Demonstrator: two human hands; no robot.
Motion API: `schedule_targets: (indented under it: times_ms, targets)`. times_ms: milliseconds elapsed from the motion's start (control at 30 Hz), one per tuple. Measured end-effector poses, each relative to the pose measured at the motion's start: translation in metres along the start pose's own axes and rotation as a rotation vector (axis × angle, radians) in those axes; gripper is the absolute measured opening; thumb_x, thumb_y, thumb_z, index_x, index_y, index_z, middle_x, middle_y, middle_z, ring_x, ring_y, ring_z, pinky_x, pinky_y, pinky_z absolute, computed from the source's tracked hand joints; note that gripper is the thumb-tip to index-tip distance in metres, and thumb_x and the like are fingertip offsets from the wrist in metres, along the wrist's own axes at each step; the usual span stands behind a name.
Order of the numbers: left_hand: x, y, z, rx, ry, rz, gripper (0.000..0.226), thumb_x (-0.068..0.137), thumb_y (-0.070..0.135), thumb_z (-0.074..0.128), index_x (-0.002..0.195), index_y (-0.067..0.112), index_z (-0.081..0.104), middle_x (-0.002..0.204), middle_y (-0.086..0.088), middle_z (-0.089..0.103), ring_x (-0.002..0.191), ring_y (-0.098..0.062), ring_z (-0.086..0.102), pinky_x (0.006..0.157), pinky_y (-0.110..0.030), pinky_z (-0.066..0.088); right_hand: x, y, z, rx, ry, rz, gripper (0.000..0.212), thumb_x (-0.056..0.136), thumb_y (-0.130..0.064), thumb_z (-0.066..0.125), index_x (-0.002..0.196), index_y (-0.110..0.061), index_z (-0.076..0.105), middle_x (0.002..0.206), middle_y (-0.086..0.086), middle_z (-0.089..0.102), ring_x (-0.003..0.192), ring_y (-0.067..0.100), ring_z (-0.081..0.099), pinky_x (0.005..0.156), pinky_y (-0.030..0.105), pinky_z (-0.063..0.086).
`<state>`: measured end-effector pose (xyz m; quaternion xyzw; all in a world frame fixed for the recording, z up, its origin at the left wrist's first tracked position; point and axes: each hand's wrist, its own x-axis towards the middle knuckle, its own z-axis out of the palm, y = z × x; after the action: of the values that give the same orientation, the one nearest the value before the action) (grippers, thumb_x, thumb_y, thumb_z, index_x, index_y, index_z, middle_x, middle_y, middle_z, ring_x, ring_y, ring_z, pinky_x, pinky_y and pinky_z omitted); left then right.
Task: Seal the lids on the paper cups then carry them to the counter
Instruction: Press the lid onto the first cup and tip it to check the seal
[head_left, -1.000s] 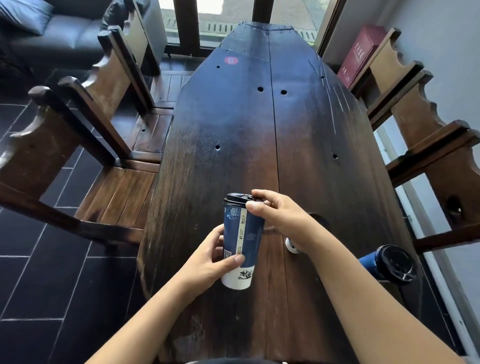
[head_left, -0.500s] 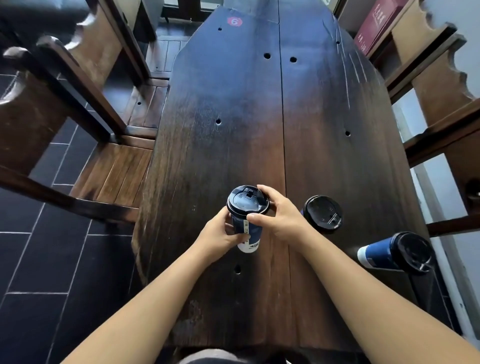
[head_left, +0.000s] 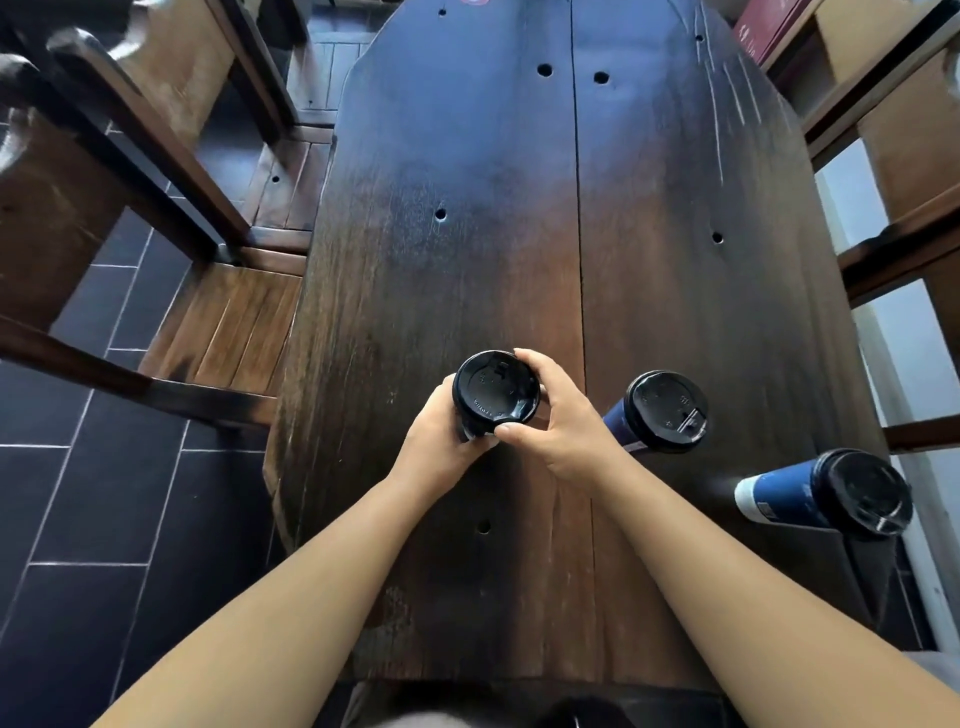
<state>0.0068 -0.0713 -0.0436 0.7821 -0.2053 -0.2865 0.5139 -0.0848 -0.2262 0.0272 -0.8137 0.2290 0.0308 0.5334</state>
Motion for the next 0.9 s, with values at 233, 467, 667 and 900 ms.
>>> schedule_targets:
  times_ms: [233,467,667,900]
  targets:
    - [0.001,-0.007,-0.002,0.039,-0.018,0.014,0.071,0.074,0.022,0.089,0.132,0.044,0.054,0.118,0.014,0.068,0.101,-0.014,0.070,0.088,-0.048,0.060,0.008,0.002,-0.005,-0.063,-0.016,0.001,0.072,0.075,-0.041,0.074,0.138,-0.023,0.045,0.132,-0.001,0.057,0.122,0.016,0.058,0.104,0.043,0.051]
    - [0.002,-0.012,-0.001,0.063,-0.028,0.008,0.075,0.076,0.023,0.089,0.136,0.046,0.051,0.117,0.012,0.070,0.096,-0.016,0.071,0.086,-0.046,0.060,0.059,-0.026,0.006,-0.482,-0.025,-0.142,0.058,0.096,-0.054,0.054,0.140,-0.017,0.049,0.137,0.006,0.053,0.127,0.026,0.054,0.104,0.041,0.048]
    - [-0.001,-0.015,-0.004,0.133,-0.014,0.010,0.054,0.081,0.019,0.086,0.121,0.038,0.056,0.108,0.016,0.070,0.095,-0.009,0.066,0.079,-0.026,0.056,0.078,-0.039,0.029,-0.872,-0.078,-0.224,0.065,0.097,-0.069,0.033,0.128,-0.018,0.058,0.125,0.007,0.058,0.115,0.029,0.056,0.094,0.047,0.048]
    - [0.002,-0.018,-0.005,0.123,-0.016,0.018,0.042,0.079,0.011,0.087,0.106,0.030,0.061,0.094,0.006,0.072,0.087,-0.017,0.068,0.075,-0.029,0.057,0.078,-0.026,0.041,-0.858,0.039,-0.181,0.053,0.097,-0.058,0.036,0.094,-0.014,0.065,0.089,0.004,0.057,0.090,0.029,0.059,0.067,0.036,0.037]
